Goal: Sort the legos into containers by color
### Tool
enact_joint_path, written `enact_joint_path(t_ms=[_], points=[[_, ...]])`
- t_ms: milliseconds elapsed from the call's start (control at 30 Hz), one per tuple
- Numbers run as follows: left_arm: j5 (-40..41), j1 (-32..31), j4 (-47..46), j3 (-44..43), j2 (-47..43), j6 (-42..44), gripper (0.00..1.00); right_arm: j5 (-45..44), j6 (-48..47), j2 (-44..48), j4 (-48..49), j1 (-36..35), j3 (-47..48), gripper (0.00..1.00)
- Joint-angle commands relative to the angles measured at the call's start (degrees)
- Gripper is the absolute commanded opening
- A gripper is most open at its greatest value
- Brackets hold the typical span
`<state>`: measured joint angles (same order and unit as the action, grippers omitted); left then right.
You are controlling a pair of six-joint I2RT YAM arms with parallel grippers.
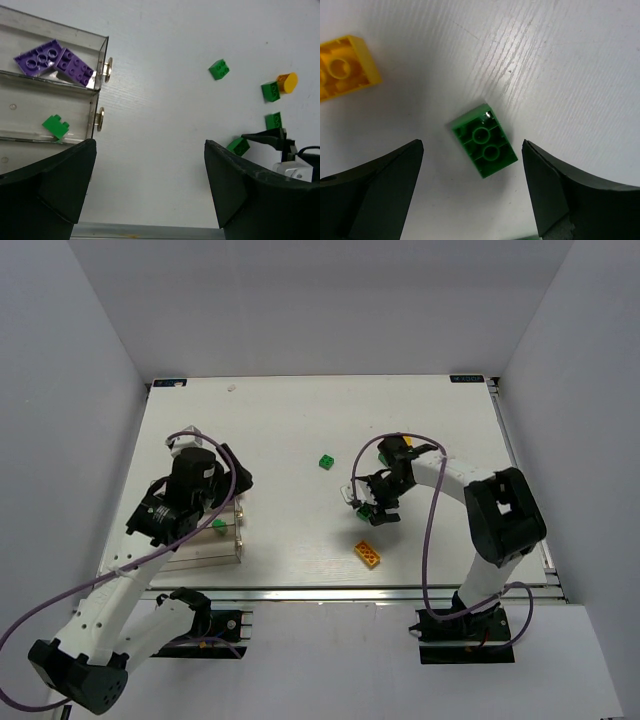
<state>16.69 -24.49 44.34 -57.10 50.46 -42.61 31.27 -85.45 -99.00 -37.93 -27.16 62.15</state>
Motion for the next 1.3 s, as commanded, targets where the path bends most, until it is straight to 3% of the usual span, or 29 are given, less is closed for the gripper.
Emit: enact_joint_path(t_ms=[0, 133, 233, 300, 367, 467, 600, 833, 867, 967, 1067, 1267], points=[[-2.27, -0.46, 0.05, 2.60, -2.02, -1.25, 0.98, 0.55, -8.32, -3.90, -1.26, -0.88, 4.28, 0.84], [-2.36, -0.47, -0.04, 3.92, -4.75, -2.83, 0.98, -0.85, -11.31, -6.55, -3.11, -1.58, 6.05, 0.80], [-1.84, -0.47, 0.84, 3.93, -5.45, -3.53, 0.98, -2.00, -12.55, -7.08, -3.46, -2.37, 6.66, 0.72], [-1.75, -0.47, 1.19, 3.93, -6.24, -3.71, 0.98, -1.74, -13.16, -7.43, -5.29, -2.64, 7.72, 0.54], [-1.57, -0.47, 0.67, 4.19, -6.86, -3.97, 0.98, 0.01, -13.08, -7.35, -7.06, -3.07, 10.17, 0.25], [-1.13, -0.47, -1.17, 4.98, -9.05, -3.88, 0.98, 3.96, -12.55, -7.17, -11.01, -4.65, 14.29, 0.02], [-0.34, -0.47, -5.39, 6.91, -13.71, -3.53, 0.98, 9.86, -4.14, -8.74, -10.07, -8.87, 21.24, 0.00], [6.33, -0.47, -9.97, 9.99, -23.28, -6.17, 0.98, 16.29, 57.82, -19.02, 14.70, -20.11, 38.56, 0.00], [6.77, -0.47, -10.15, 10.25, -23.99, -6.69, 0.98, 16.11, 63.33, -21.47, 21.17, -21.61, 39.88, 0.00], [7.92, -0.47, -11.37, 10.87, -26.01, -7.13, 0.98, 12.08, 80.36, -25.18, 28.68, -24.94, 44.18, 0.00], [8.45, -0.47, -11.38, 10.61, -26.46, -6.79, 0.98, 9.78, 89.36, -30.53, 33.00, -27.76, 48.58, 0.00], [8.19, -0.47, -10.67, 10.34, -26.29, -6.34, 0.98, 0.66, 93.09, -32.66, 38.97, -31.82, 49.30, 0.00]])
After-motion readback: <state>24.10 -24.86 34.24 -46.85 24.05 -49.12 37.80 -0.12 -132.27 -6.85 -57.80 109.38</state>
